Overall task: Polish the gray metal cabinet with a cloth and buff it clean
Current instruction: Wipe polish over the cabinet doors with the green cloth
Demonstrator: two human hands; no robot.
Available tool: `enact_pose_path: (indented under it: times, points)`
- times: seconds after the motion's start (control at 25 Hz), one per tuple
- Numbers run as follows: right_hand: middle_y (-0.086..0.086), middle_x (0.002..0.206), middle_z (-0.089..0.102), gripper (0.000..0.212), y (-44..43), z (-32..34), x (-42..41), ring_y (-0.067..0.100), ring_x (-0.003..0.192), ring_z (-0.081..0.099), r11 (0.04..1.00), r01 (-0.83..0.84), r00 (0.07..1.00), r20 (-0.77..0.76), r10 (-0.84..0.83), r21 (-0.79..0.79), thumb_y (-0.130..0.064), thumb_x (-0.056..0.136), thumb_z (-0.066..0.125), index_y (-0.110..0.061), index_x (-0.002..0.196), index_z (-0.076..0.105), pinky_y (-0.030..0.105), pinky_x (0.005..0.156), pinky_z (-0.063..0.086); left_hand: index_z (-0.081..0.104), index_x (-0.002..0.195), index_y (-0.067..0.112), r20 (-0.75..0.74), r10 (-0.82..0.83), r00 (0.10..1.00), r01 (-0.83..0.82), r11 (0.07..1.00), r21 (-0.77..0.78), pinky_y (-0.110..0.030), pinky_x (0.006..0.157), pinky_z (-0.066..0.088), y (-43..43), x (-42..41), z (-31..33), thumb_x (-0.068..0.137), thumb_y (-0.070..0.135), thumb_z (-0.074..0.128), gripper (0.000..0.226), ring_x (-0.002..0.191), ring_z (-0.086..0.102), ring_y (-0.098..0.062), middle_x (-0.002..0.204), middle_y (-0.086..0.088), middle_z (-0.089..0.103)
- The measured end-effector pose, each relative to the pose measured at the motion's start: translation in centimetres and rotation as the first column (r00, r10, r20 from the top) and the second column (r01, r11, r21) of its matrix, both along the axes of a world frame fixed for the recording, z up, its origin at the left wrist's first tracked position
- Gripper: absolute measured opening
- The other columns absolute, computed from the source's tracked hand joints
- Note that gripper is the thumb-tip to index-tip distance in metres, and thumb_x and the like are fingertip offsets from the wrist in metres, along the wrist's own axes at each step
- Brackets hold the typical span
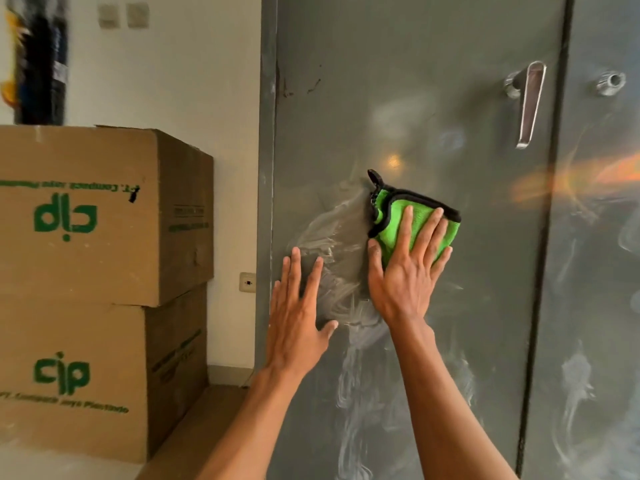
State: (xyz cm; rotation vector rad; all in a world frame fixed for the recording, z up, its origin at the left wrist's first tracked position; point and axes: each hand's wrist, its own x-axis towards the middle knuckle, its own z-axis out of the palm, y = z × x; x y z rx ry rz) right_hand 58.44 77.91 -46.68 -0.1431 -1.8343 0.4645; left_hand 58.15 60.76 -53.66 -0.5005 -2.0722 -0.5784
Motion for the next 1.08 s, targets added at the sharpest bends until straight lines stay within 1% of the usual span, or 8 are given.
enact_pose_path:
  times: [0.12, 0.28, 0.56, 0.76, 0.84, 0.96, 1.0, 1.08]
  points:
    - [0.011, 0.170, -0.012, 0.071, -0.2, 0.0, -0.3, 0.026, 0.156, -0.014, 1.000, 0.007, 0.999, -0.038, -0.008, -0.029, -0.053, 0.103, 0.037, -0.027, 0.163, 0.010, 0.056, 0.125, -0.001, 0.013, 0.165, 0.028, -0.078, 0.018, 0.997, -0.013, 0.998, 0.069, -0.050, 0.127, 0.011, 1.1, -0.4, 0.0, 0.103, 0.058, 0.049, 0.077, 0.159, -0.012, -0.022, 0.171, 0.000, -0.017]
    - [0.013, 0.170, -0.009, 0.066, 0.0, -0.4, -0.4, 0.028, 0.157, -0.012, 1.000, -0.021, 0.996, -0.083, 0.022, 0.014, -0.051, 0.105, 0.033, -0.025, 0.163, 0.015, 0.055, 0.126, -0.001, 0.016, 0.164, 0.031, -0.152, 0.079, 0.985, -0.067, 0.994, 0.087, -0.051, 0.126, 0.016, 1.2, -1.5, 0.1, 0.105, 0.052, 0.044, 0.069, 0.159, -0.004, -0.023, 0.173, -0.003, -0.009]
    - [0.022, 0.168, -0.003, 0.066, 1.5, -0.1, 0.1, 0.035, 0.156, -0.005, 0.992, 0.045, 0.996, -0.078, -0.036, 0.116, -0.029, 0.104, 0.045, -0.021, 0.163, 0.015, 0.055, 0.126, 0.003, 0.013, 0.164, 0.032, -0.109, 0.057, 0.992, -0.054, 0.998, 0.030, -0.054, 0.127, 0.015, 0.6, -1.5, 1.6, 0.104, 0.051, 0.049, 0.073, 0.159, -0.008, -0.025, 0.172, -0.005, -0.012]
    - [0.020, 0.169, -0.004, 0.075, 0.1, 3.9, 0.0, 0.036, 0.156, -0.004, 0.997, 0.072, 0.997, -0.031, -0.072, 0.002, -0.036, 0.095, 0.048, -0.029, 0.163, 0.017, 0.058, 0.124, 0.002, 0.009, 0.165, 0.024, -0.097, -0.027, 0.995, 0.028, 1.000, 0.001, -0.043, 0.126, 0.004, -1.2, -2.0, 2.5, 0.099, 0.052, 0.059, 0.088, 0.159, -0.009, -0.023, 0.172, -0.004, -0.012]
    - [0.020, 0.169, -0.002, 0.074, -4.3, 3.8, -0.6, 0.037, 0.156, -0.003, 0.978, 0.064, 0.998, -0.019, -0.061, 0.200, -0.035, 0.094, 0.049, -0.029, 0.162, 0.019, 0.058, 0.124, 0.001, 0.008, 0.164, 0.011, -0.096, -0.077, 0.992, 0.083, 0.994, 0.067, -0.041, 0.129, 0.002, -1.1, -2.1, 2.5, 0.097, 0.049, 0.062, 0.095, 0.159, -0.004, -0.024, 0.173, -0.008, -0.005]
    - [0.014, 0.170, -0.003, 0.068, -10.0, -0.1, -1.2, 0.030, 0.157, -0.006, 0.821, -0.104, 0.994, 0.092, 0.064, 0.562, -0.025, 0.098, 0.040, -0.029, 0.162, 0.019, 0.049, 0.126, -0.004, 0.022, 0.160, 0.001, -0.169, -0.093, 0.981, 0.129, 0.968, 0.216, -0.046, 0.126, 0.022, -2.1, -2.9, 1.0, 0.094, 0.043, 0.067, 0.090, 0.156, 0.019, -0.031, 0.168, -0.018, 0.021]
    - [0.012, 0.170, -0.004, 0.071, -9.4, -0.2, -1.3, 0.028, 0.157, -0.006, 0.792, -0.103, 0.993, 0.102, 0.051, 0.601, -0.020, 0.095, 0.039, -0.029, 0.162, 0.018, 0.048, 0.126, -0.003, 0.020, 0.161, 0.002, -0.162, -0.084, 0.983, 0.119, 0.968, 0.222, -0.043, 0.127, 0.020, -2.5, -2.8, 0.3, 0.095, 0.045, 0.066, 0.091, 0.157, 0.017, -0.029, 0.169, -0.016, 0.018]
    - [0.012, 0.170, -0.004, 0.083, -6.5, 1.2, -0.9, 0.028, 0.157, -0.004, 0.885, -0.054, 0.998, 0.047, 0.037, 0.462, -0.008, 0.087, 0.049, -0.028, 0.162, 0.020, 0.050, 0.126, 0.003, 0.010, 0.163, 0.005, -0.135, -0.086, 0.987, 0.109, 0.980, 0.167, -0.035, 0.130, 0.008, -3.6, -2.8, -0.5, 0.098, 0.049, 0.062, 0.094, 0.160, 0.002, -0.021, 0.173, -0.009, 0.002]
